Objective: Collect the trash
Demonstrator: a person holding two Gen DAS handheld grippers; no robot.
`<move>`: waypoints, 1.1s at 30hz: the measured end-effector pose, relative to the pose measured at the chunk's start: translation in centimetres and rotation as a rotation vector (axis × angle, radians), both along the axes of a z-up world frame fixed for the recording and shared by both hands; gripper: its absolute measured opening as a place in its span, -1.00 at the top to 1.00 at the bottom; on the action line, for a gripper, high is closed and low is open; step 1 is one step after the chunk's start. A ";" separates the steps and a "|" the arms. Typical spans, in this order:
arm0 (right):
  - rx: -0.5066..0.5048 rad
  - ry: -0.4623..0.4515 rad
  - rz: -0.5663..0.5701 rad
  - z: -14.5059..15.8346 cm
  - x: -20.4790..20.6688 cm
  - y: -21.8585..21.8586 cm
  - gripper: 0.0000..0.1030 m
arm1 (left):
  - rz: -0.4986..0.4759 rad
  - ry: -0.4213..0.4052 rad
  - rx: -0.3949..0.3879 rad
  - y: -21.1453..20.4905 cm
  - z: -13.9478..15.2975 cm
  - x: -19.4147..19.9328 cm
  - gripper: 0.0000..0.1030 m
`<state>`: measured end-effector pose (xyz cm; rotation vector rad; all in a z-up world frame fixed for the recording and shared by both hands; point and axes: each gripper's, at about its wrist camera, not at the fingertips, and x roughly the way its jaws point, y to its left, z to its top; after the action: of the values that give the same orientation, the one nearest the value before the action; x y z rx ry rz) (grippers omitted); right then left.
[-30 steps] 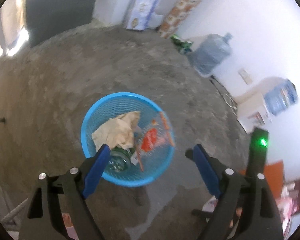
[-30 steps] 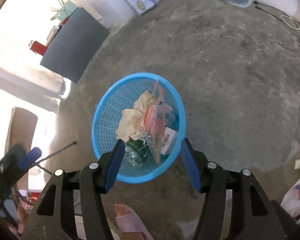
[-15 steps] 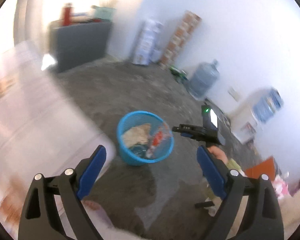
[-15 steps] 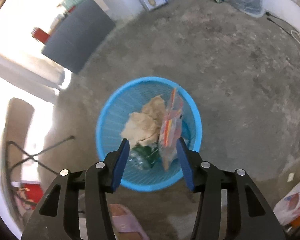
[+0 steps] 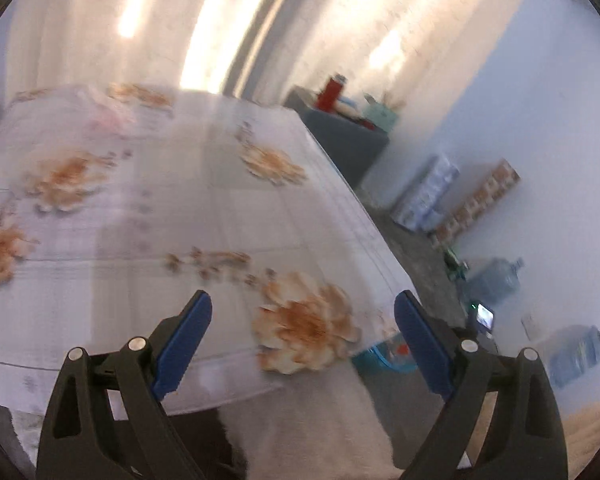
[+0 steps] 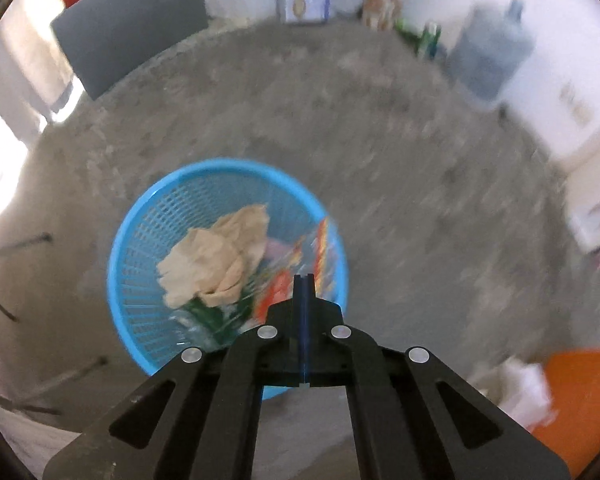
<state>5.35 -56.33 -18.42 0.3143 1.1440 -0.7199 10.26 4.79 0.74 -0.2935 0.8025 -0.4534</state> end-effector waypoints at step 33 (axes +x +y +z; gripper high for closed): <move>0.158 0.084 -0.077 -4.9 1.1 -1.6 0.83 | 0.065 0.029 -0.055 3.4 -1.3 1.0 -0.77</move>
<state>6.46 -57.96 -23.34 0.4673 1.2776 -0.7175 11.30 8.14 -0.54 -0.3764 0.8071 -0.4114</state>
